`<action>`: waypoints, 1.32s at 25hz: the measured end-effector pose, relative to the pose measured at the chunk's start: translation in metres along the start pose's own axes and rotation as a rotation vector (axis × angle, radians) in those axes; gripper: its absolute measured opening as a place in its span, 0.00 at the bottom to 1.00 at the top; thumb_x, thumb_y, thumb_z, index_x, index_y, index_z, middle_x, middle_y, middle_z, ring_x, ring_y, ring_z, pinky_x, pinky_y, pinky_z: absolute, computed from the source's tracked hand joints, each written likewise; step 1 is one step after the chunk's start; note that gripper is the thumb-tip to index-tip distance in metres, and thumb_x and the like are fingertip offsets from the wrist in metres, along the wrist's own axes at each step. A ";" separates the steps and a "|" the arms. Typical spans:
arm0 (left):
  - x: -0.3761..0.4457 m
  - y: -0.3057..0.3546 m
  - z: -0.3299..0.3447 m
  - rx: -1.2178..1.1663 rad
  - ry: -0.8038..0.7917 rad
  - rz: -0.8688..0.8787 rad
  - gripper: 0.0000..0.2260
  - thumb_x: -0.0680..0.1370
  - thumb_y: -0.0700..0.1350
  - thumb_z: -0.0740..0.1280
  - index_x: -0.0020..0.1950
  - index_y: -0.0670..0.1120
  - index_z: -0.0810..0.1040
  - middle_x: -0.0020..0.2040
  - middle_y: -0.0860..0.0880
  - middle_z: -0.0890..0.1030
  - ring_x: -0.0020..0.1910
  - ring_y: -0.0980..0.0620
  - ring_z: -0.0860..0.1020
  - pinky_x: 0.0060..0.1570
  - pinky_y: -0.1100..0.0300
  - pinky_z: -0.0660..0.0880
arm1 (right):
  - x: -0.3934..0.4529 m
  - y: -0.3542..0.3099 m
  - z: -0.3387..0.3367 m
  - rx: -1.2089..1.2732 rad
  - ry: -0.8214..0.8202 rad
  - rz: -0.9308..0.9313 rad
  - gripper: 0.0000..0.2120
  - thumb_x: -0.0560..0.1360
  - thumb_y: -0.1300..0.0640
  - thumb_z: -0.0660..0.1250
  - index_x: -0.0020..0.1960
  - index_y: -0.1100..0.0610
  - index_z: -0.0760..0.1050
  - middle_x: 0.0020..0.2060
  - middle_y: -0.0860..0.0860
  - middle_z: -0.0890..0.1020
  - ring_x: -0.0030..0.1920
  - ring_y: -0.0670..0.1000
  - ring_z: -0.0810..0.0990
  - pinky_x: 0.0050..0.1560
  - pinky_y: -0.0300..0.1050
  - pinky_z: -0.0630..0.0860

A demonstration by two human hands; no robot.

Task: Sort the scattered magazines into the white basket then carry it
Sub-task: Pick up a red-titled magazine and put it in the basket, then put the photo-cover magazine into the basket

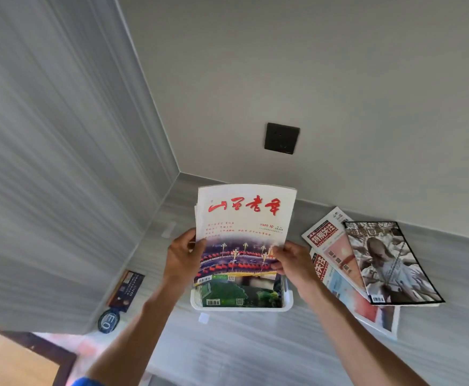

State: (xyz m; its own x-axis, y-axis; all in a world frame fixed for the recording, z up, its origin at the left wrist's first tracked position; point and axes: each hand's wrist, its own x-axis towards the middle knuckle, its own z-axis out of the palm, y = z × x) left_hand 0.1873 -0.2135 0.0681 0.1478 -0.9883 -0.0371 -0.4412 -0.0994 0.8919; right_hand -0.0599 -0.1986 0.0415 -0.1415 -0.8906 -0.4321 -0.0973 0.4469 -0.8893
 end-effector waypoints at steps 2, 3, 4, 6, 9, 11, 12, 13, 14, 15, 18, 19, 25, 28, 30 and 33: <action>0.001 -0.005 0.002 -0.034 -0.025 0.008 0.11 0.77 0.37 0.69 0.52 0.53 0.83 0.51 0.55 0.84 0.40 0.64 0.83 0.33 0.68 0.80 | 0.003 0.001 0.004 -0.005 0.058 -0.008 0.07 0.78 0.61 0.66 0.48 0.50 0.80 0.42 0.50 0.84 0.30 0.41 0.83 0.29 0.32 0.77; 0.002 -0.007 0.002 -0.077 -0.053 0.003 0.14 0.76 0.37 0.70 0.50 0.57 0.83 0.50 0.58 0.84 0.41 0.64 0.83 0.34 0.68 0.80 | 0.004 0.001 0.003 -0.015 0.089 -0.025 0.07 0.78 0.60 0.66 0.48 0.49 0.80 0.41 0.49 0.85 0.30 0.42 0.83 0.30 0.33 0.77; 0.002 -0.010 0.003 -0.114 -0.077 -0.012 0.16 0.75 0.38 0.71 0.48 0.61 0.83 0.49 0.60 0.84 0.43 0.64 0.84 0.36 0.67 0.80 | 0.006 0.000 0.000 -0.024 0.112 -0.040 0.07 0.78 0.59 0.67 0.47 0.49 0.80 0.41 0.48 0.85 0.31 0.43 0.84 0.31 0.34 0.78; 0.005 -0.019 0.005 -0.111 -0.095 -0.064 0.15 0.74 0.39 0.72 0.49 0.61 0.83 0.50 0.58 0.85 0.46 0.59 0.84 0.39 0.66 0.81 | 0.011 0.003 -0.006 -0.032 0.095 -0.048 0.06 0.78 0.59 0.68 0.47 0.49 0.81 0.39 0.48 0.86 0.32 0.45 0.85 0.32 0.37 0.80; 0.002 -0.036 0.012 0.075 -0.016 -0.180 0.11 0.76 0.40 0.69 0.57 0.49 0.81 0.57 0.47 0.84 0.47 0.51 0.83 0.37 0.61 0.80 | 0.011 0.017 -0.010 -0.095 0.022 0.008 0.07 0.77 0.62 0.67 0.45 0.52 0.81 0.40 0.51 0.86 0.35 0.49 0.85 0.38 0.44 0.83; -0.010 -0.040 0.020 0.183 0.127 -0.237 0.15 0.76 0.41 0.69 0.62 0.45 0.75 0.60 0.42 0.81 0.53 0.44 0.81 0.41 0.56 0.78 | 0.007 0.031 -0.018 -0.090 0.046 0.044 0.09 0.76 0.63 0.67 0.43 0.51 0.80 0.41 0.52 0.85 0.36 0.50 0.83 0.43 0.50 0.82; -0.018 -0.039 0.025 0.234 0.184 -0.219 0.19 0.75 0.41 0.70 0.65 0.45 0.73 0.62 0.41 0.78 0.56 0.42 0.78 0.45 0.53 0.77 | 0.004 0.038 -0.026 -0.085 0.062 0.051 0.09 0.76 0.63 0.67 0.42 0.50 0.80 0.41 0.51 0.85 0.38 0.50 0.83 0.45 0.51 0.81; -0.027 -0.036 0.032 0.278 0.210 -0.158 0.21 0.74 0.39 0.70 0.66 0.45 0.71 0.63 0.40 0.76 0.59 0.40 0.76 0.48 0.49 0.77 | 0.002 0.046 -0.038 -0.096 0.084 0.049 0.09 0.75 0.62 0.68 0.41 0.49 0.80 0.41 0.50 0.84 0.40 0.51 0.82 0.46 0.50 0.80; -0.036 -0.030 0.043 0.291 0.207 -0.070 0.22 0.74 0.38 0.69 0.67 0.45 0.70 0.64 0.40 0.75 0.60 0.39 0.75 0.50 0.46 0.77 | 0.000 0.054 -0.054 -0.140 0.113 0.050 0.07 0.74 0.62 0.68 0.42 0.50 0.80 0.43 0.49 0.84 0.43 0.51 0.82 0.47 0.49 0.79; -0.045 -0.021 0.053 0.277 0.187 0.014 0.22 0.74 0.38 0.67 0.67 0.45 0.70 0.64 0.40 0.75 0.60 0.39 0.74 0.52 0.44 0.77 | 0.000 0.063 -0.071 -0.213 0.147 0.054 0.06 0.73 0.62 0.68 0.45 0.51 0.80 0.46 0.50 0.85 0.47 0.52 0.82 0.49 0.46 0.77; -0.074 0.011 0.096 0.267 0.029 0.207 0.20 0.73 0.40 0.63 0.66 0.43 0.72 0.63 0.42 0.77 0.59 0.40 0.76 0.56 0.45 0.75 | 0.001 0.092 -0.136 -0.524 0.249 0.104 0.17 0.73 0.61 0.66 0.61 0.55 0.76 0.61 0.54 0.81 0.59 0.56 0.80 0.55 0.46 0.75; -0.084 0.018 0.112 0.272 -0.046 0.217 0.20 0.73 0.41 0.62 0.66 0.43 0.73 0.63 0.42 0.78 0.61 0.41 0.76 0.58 0.45 0.74 | 0.003 0.104 -0.157 -0.651 0.249 0.124 0.21 0.72 0.60 0.66 0.65 0.56 0.73 0.64 0.54 0.78 0.61 0.57 0.77 0.57 0.48 0.75; -0.130 0.021 0.190 0.299 -0.250 0.137 0.16 0.74 0.35 0.67 0.62 0.43 0.77 0.60 0.47 0.79 0.56 0.47 0.78 0.54 0.54 0.76 | -0.006 0.173 -0.209 -1.142 0.122 -0.001 0.36 0.72 0.46 0.65 0.75 0.53 0.55 0.77 0.52 0.58 0.76 0.55 0.57 0.67 0.57 0.70; -0.153 0.028 0.218 0.295 -0.283 0.023 0.14 0.75 0.33 0.66 0.58 0.46 0.79 0.55 0.52 0.81 0.52 0.54 0.79 0.53 0.55 0.79 | -0.044 0.193 -0.208 -1.135 -0.010 -0.024 0.40 0.72 0.39 0.63 0.78 0.49 0.49 0.79 0.49 0.50 0.78 0.53 0.51 0.69 0.58 0.66; -0.164 0.037 0.239 0.244 -0.295 -0.004 0.12 0.75 0.32 0.65 0.51 0.46 0.81 0.48 0.52 0.83 0.44 0.57 0.81 0.45 0.53 0.81 | -0.077 0.203 -0.206 -1.168 -0.114 -0.032 0.40 0.72 0.38 0.61 0.78 0.49 0.48 0.80 0.50 0.48 0.78 0.53 0.51 0.70 0.58 0.63; -0.180 0.037 0.275 0.244 -0.272 -0.128 0.10 0.75 0.34 0.65 0.48 0.47 0.81 0.44 0.50 0.83 0.41 0.51 0.81 0.39 0.57 0.78 | -0.131 0.224 -0.197 -1.167 -0.328 -0.069 0.37 0.71 0.40 0.60 0.76 0.49 0.52 0.80 0.48 0.48 0.77 0.54 0.55 0.69 0.56 0.63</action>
State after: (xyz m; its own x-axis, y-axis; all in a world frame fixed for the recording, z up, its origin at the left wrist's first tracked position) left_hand -0.0992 -0.0706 -0.0158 -0.0101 -0.9573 -0.2889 -0.6370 -0.2165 0.7398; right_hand -0.2573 0.0346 -0.0719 0.1385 -0.8191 -0.5566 -0.9474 0.0541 -0.3154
